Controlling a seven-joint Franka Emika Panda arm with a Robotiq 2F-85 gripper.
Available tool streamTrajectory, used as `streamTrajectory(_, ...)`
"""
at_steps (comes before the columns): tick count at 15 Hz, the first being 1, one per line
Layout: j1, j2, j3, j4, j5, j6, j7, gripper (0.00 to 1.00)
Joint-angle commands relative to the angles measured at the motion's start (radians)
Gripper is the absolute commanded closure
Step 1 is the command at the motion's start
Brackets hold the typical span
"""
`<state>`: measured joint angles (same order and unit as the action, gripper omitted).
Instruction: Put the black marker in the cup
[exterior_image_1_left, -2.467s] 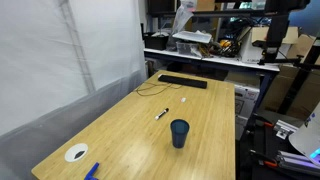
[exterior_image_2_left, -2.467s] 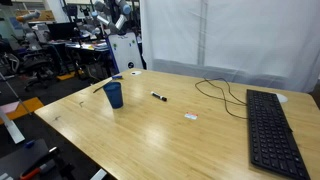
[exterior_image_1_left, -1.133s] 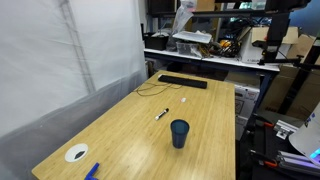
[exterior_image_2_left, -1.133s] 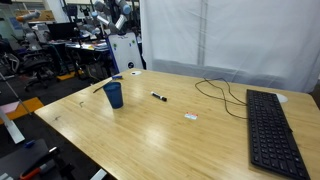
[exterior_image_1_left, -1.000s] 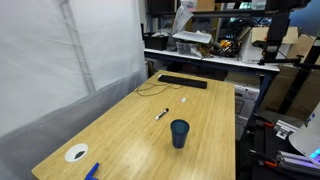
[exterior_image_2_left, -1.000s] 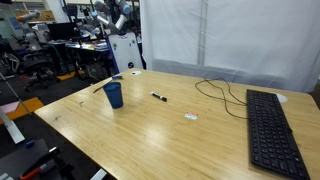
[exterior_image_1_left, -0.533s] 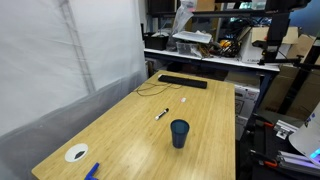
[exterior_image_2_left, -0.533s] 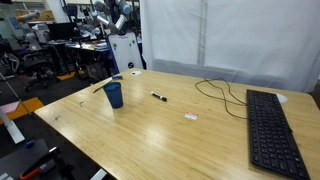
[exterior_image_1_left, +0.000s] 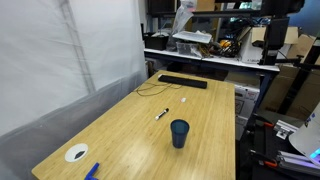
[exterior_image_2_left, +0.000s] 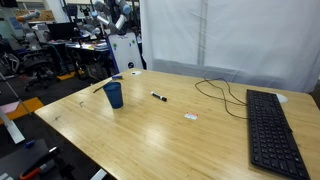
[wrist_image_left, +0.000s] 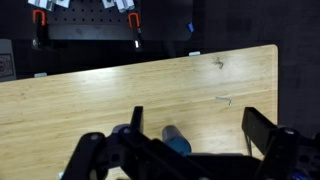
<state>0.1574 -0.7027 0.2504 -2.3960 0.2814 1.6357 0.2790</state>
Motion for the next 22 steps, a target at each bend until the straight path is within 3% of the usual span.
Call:
streamTrajectory(1,0.018,0.084,-0.041,0.039,-0.058,0.003,-0.2,0.0)
streamTrajectory(7,0.024,0.228,-0.113,0.098,-0.241,0.115,-0.53,0.0)
streamTrajectory(14,0.065,0.33,-0.159,0.198,-0.314,0.185,-0.877,0.0)
streamTrajectory(15,0.052,0.296,-0.145,0.163,-0.301,0.187,-0.789,0.0)
streamTrajectory(22,0.062,0.331,-0.156,0.182,-0.296,0.193,-0.872,0.0)
